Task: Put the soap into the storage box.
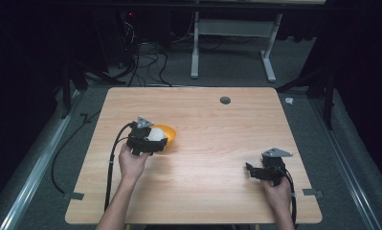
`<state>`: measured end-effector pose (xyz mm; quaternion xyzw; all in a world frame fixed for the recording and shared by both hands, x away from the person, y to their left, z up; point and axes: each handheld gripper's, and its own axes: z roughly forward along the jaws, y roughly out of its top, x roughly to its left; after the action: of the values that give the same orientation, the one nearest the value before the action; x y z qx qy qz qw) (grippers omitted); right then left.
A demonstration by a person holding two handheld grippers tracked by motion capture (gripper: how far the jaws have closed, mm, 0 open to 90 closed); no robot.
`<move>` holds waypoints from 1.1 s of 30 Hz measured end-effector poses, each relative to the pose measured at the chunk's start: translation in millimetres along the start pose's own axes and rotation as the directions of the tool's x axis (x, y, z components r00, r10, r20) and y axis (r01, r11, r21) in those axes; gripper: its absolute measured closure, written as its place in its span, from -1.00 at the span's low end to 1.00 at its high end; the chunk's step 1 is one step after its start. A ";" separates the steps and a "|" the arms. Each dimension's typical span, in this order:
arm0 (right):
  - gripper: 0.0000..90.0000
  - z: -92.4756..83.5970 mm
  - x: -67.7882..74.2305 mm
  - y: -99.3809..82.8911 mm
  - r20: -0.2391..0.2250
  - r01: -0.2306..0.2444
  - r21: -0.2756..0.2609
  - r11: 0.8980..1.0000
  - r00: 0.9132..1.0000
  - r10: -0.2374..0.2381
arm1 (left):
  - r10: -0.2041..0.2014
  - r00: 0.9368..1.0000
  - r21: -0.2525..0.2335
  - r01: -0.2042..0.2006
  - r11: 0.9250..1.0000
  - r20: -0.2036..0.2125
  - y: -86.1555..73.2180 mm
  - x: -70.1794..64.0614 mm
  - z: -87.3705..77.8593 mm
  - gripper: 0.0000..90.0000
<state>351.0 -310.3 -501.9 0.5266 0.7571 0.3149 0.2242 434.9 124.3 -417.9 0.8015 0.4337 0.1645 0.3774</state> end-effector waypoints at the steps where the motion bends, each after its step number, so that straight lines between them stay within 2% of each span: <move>1: -0.51 0.0 0.0 0.0 0.000 0.000 0.000 1.000 1.000 0.000 | 0.000 1.000 0.000 0.000 1.000 0.000 0.0 0.0 0.0 -0.46; 3: -0.51 0.0 0.0 0.0 0.000 0.000 0.000 1.000 1.000 0.000 | -0.008 1.000 0.003 0.008 1.000 0.008 0.6 2.2 1.8 -0.46; 8: -0.51 0.0 -0.2 0.0 -0.001 0.001 -0.001 1.000 1.000 -0.001 | -0.010 1.000 0.031 0.011 0.999 -0.028 3.3 4.9 9.5 -0.46; 14: -0.51 0.0 -0.2 0.0 -0.001 0.000 -0.001 1.000 1.000 0.000 | -0.005 0.999 0.040 0.007 0.999 -0.043 9.8 5.7 15.9 -0.46; 17: -0.51 0.0 -0.2 0.0 -0.001 0.000 -0.001 1.000 1.000 0.000 | -0.027 0.999 0.033 0.028 0.999 -0.036 11.7 9.2 18.9 -0.46; 19: -0.51 0.0 -0.2 0.0 -0.001 0.000 -0.001 1.000 1.000 0.000 | -0.024 0.998 0.041 0.027 0.999 -0.052 13.8 11.1 21.8 -0.46; 25: -0.51 0.0 -0.2 0.0 -0.001 0.000 -0.001 1.000 1.000 0.000 | -0.029 0.998 0.050 0.032 0.998 -0.063 19.6 12.7 30.1 -0.46; 29: -0.51 0.1 -0.2 0.0 -0.001 0.000 -0.001 1.000 1.000 0.000 | -0.049 0.997 0.050 0.052 0.997 -0.061 19.6 13.9 39.1 -0.46; 33: -0.51 0.0 -0.2 0.0 -0.001 0.000 -0.001 1.000 1.000 0.000 | -0.059 0.995 0.078 0.065 0.995 -0.077 17.1 16.6 48.8 -0.46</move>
<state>351.1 -310.5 -502.0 0.5265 0.7570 0.3154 0.2242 482.9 109.5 -438.4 0.7954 0.4785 0.1649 0.3335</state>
